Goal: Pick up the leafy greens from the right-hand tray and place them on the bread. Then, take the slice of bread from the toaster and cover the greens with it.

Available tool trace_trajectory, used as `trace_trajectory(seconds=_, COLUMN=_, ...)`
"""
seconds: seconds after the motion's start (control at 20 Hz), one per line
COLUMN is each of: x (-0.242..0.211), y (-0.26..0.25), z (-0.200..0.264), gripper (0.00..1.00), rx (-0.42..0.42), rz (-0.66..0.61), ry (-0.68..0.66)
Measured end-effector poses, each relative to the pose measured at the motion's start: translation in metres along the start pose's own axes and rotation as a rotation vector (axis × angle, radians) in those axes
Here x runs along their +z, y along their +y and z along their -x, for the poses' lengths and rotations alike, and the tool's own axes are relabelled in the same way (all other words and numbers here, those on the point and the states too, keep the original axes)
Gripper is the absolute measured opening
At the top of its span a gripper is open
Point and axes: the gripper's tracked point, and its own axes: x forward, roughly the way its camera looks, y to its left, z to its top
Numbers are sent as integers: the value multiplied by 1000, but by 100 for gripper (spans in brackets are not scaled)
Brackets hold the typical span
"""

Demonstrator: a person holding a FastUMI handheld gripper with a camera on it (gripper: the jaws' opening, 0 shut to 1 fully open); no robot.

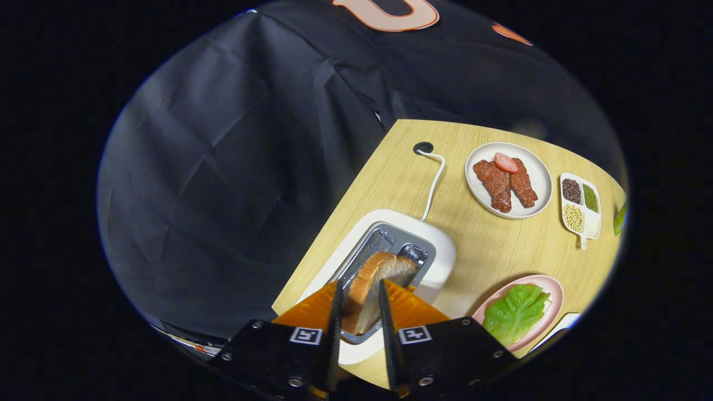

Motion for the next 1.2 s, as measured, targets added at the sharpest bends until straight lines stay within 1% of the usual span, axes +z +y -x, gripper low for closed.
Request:
trace_trajectory(seconds=0.1, x=-2, y=-4, z=8, gripper=21, rx=9, rz=-12, ry=-15)
trace_trajectory(seconds=0.15, x=-2, y=-4, z=12, gripper=15, rx=25, rz=-21, ry=-24)
trace_trajectory(seconds=0.4, x=9, y=1, z=51, gripper=14, rx=101, rz=-37, ry=-108)
trace_trajectory(seconds=0.65, x=17, y=-1, z=87, gripper=14, rx=219, rz=-74, ry=-205)
trace_trajectory(seconds=0.7, x=17, y=-3, z=94, gripper=13, rx=230, rz=-80, ry=-223)
trace_trajectory(seconds=0.85, x=14, y=-18, z=116, gripper=14, rx=243, rz=-91, ry=-271)
trace_trajectory(seconds=1.2, x=-9, y=-75, z=128, gripper=13, rx=242, rz=-180, ry=-304)
